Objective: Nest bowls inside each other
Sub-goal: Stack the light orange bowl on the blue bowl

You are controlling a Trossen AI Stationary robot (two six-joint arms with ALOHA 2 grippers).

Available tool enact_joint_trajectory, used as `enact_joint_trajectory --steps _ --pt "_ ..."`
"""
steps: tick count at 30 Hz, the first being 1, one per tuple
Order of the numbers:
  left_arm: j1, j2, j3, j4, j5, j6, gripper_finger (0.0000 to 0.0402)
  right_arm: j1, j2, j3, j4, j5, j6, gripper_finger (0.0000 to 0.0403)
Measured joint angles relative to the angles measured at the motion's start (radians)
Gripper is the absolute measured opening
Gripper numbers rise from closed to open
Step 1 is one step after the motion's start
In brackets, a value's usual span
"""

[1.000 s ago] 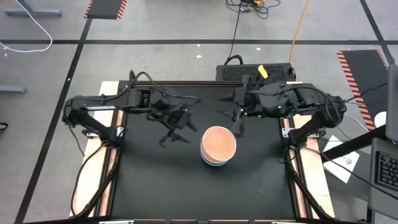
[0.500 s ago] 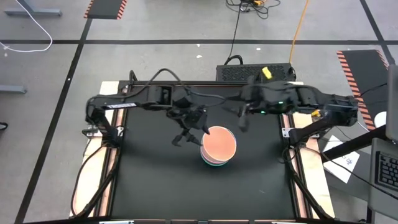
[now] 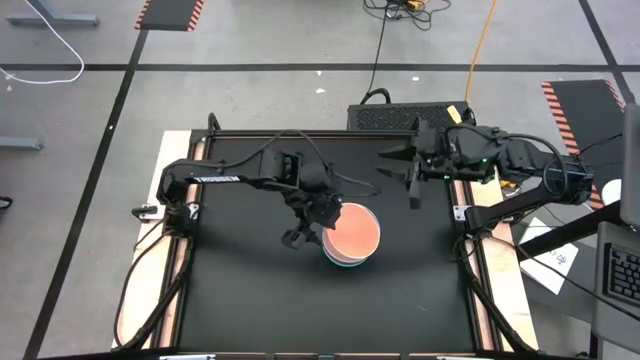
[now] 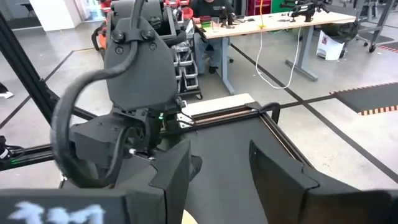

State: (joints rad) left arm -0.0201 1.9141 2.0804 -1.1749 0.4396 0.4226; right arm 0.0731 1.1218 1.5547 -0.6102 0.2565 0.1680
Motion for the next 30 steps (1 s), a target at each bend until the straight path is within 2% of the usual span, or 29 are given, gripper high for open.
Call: enact_joint_trajectory --steps 9,17,21,25,30 --pt "0.019 0.0 0.005 0.029 -0.005 0.015 0.0241 0.0 0.005 0.0 -0.008 0.0 0.02 0.0157" --pt "0.024 -0.001 -0.011 0.072 0.058 0.029 0.0116 0.0 0.031 0.0 -0.024 -0.034 0.022 0.0157" --pt "0.026 -0.001 -0.012 0.055 0.066 0.035 0.008 0.001 0.039 0.0 -0.026 -0.077 0.03 0.0157" --pt "0.025 -0.001 -0.012 0.055 0.081 0.046 0.0089 0.001 0.04 0.0 -0.024 -0.078 0.034 0.0157" --pt "0.026 0.006 -0.012 0.059 0.082 0.046 0.0142 0.001 0.04 0.0 -0.024 -0.078 0.034 0.0157"
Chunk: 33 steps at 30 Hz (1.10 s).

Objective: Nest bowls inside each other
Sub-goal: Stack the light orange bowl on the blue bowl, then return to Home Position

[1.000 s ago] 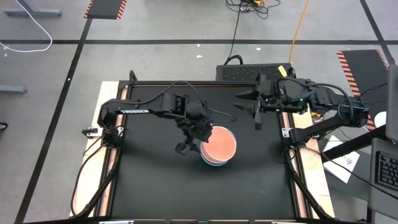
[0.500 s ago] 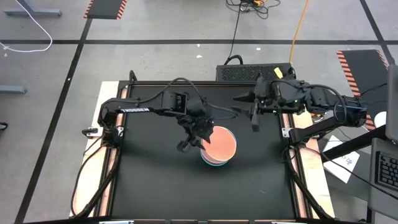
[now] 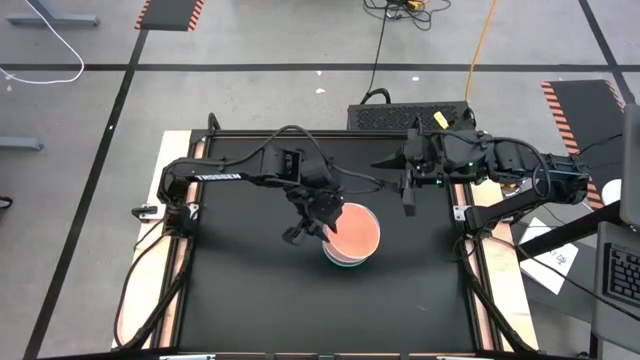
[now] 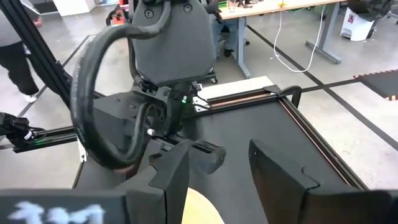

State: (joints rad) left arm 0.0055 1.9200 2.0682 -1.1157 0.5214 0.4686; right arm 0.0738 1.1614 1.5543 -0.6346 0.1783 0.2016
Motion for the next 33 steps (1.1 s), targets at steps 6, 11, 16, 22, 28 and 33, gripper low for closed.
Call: enact_joint_trajectory --steps 6,11,16,22,28,33 --pt "0.025 0.057 0.0 0.0 0.009 -0.002 0.0217 0.0 0.0 0.0 -0.006 0.0 -0.003 0.0157" --pt "0.039 0.114 -0.001 0.008 -0.003 0.013 0.0241 0.0 0.0 0.0 -0.019 0.001 -0.004 0.0157" --pt "0.039 0.127 -0.001 0.024 -0.001 0.036 0.0161 0.0 0.0 0.0 -0.035 0.002 -0.004 0.0157" --pt "0.044 0.099 0.0 0.038 0.007 0.053 0.0072 0.0 0.0 0.0 -0.035 0.002 -0.003 0.0157" --pt "0.047 0.026 0.001 0.066 0.001 0.022 0.0089 0.0 0.0 0.0 -0.037 0.001 -0.003 0.0157" --pt "0.044 -0.085 0.001 0.04 -0.012 0.005 0.0144 0.0 0.0 -0.001 -0.076 0.001 0.011 0.0157"
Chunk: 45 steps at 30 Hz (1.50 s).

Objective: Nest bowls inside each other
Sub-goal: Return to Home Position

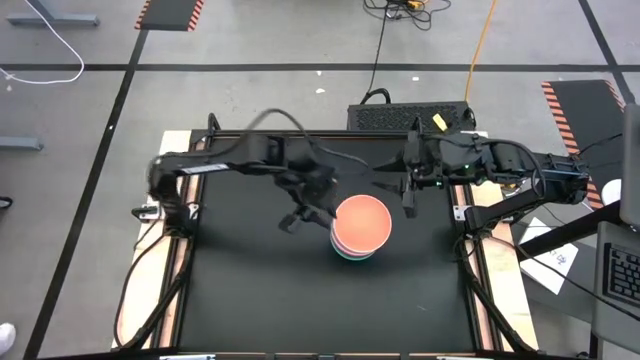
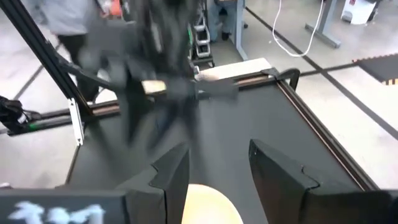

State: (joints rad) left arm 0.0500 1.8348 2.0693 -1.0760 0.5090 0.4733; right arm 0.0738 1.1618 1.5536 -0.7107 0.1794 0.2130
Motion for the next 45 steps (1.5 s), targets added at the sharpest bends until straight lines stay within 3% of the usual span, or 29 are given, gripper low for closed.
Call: enact_joint_trajectory --steps 6,10,15,19,25,29,33,36,41,45 --pt "-0.042 -0.172 0.0 0.005 -0.059 -0.098 0.0201 0.003 -0.008 -0.001 -0.042 0.0 -0.013 0.0157" --pt "-0.098 -0.265 0.001 0.008 -0.162 -0.161 0.0215 0.026 -0.024 0.0 -0.026 0.006 -0.019 0.0157" --pt "-0.174 -0.34 0.001 -0.015 -0.228 -0.253 0.0196 0.067 -0.039 0.0 -0.028 0.003 -0.016 0.0157" --pt "-0.283 -0.345 0.001 -0.001 -0.358 -0.342 0.0143 0.138 -0.043 0.0 -0.007 0.017 0.0 0.0148" --pt "-0.449 -0.366 0.0 -0.002 -0.572 -0.319 0.0041 0.283 -0.068 0.0 -0.013 0.25 -0.012 0.0133" --pt "-0.557 -0.426 0.001 -0.019 -0.709 -0.323 0.0005 0.375 -0.127 0.0 -0.056 0.441 -0.028 0.013" --pt "-0.669 -0.477 0.001 -0.045 -0.876 -0.346 0.002 0.456 -0.172 0.001 -0.163 0.612 -0.031 0.013" --pt "-0.732 -0.512 0.0 -0.095 -1.012 -0.376 0.0038 0.475 -0.203 0.001 -0.243 0.659 -0.032 0.013" --pt "-0.768 -0.524 0.001 -0.229 -1.123 -0.458 0.0056 0.476 -0.257 0.001 -0.325 0.755 -0.041 0.013" --pt "-0.803 -0.518 -0.001 -0.323 -1.139 -0.514 0.0056 0.476 -0.34 0.001 -0.423 0.749 -0.006 0.013"
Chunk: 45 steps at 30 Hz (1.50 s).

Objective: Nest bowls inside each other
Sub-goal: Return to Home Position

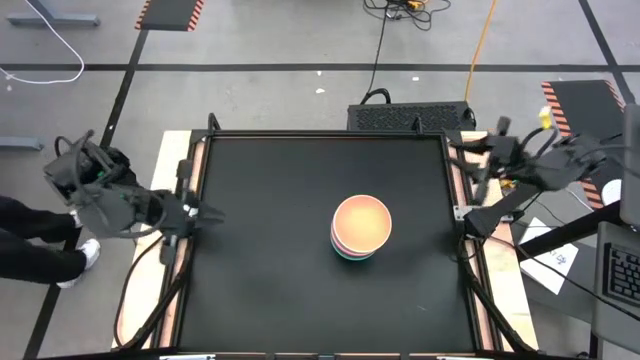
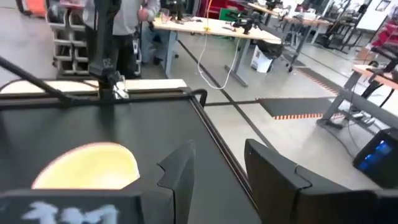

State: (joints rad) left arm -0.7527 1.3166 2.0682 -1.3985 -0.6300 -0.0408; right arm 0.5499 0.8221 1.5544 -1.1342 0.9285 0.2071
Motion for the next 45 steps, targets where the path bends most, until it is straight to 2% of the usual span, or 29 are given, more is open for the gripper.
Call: enact_joint_trajectory --steps 6,13,18,24,31,38,42,45 --pt "-0.08 -0.011 0.001 -0.044 -0.084 -0.036 0.0056 0.0 -0.113 -0.035 -0.181 0.048 0.148 0.013" --pt "-0.157 -0.072 0.001 -0.132 -0.248 -0.16 0.0056 0.0 -0.239 -0.182 -0.086 0.065 0.109 0.013" --pt "-0.205 -0.096 0.001 -0.173 -0.294 -0.232 0.0056 0.0 -0.284 -0.233 -0.052 0.065 0.067 0.013" --pt "-0.254 -0.121 -0.001 -0.172 -0.357 -0.223 0.0056 0.0 -0.325 -0.242 -0.061 0.078 0.074 0.013" --pt "-0.258 -0.239 -0.021 -0.172 -0.415 -0.175 0.0056 0.0 -0.342 -0.242 -0.084 0.068 0.08 0.013" --pt "-0.212 -0.443 -0.187 -0.172 -0.455 -0.138 0.0056 -0.009 -0.378 -0.242 -0.099 0.068 0.096 0.013" --pt "-0.136 -0.588 -0.329 -0.174 -0.451 -0.146 0.0056 -0.033 -0.407 -0.242 -0.131 0.061 0.117 0.013" --pt "-0.051 -0.675 -0.418 -0.173 -0.409 -0.156 0.0056 -0.054 -0.417 -0.242 -0.131 0.039 0.113 0.013"
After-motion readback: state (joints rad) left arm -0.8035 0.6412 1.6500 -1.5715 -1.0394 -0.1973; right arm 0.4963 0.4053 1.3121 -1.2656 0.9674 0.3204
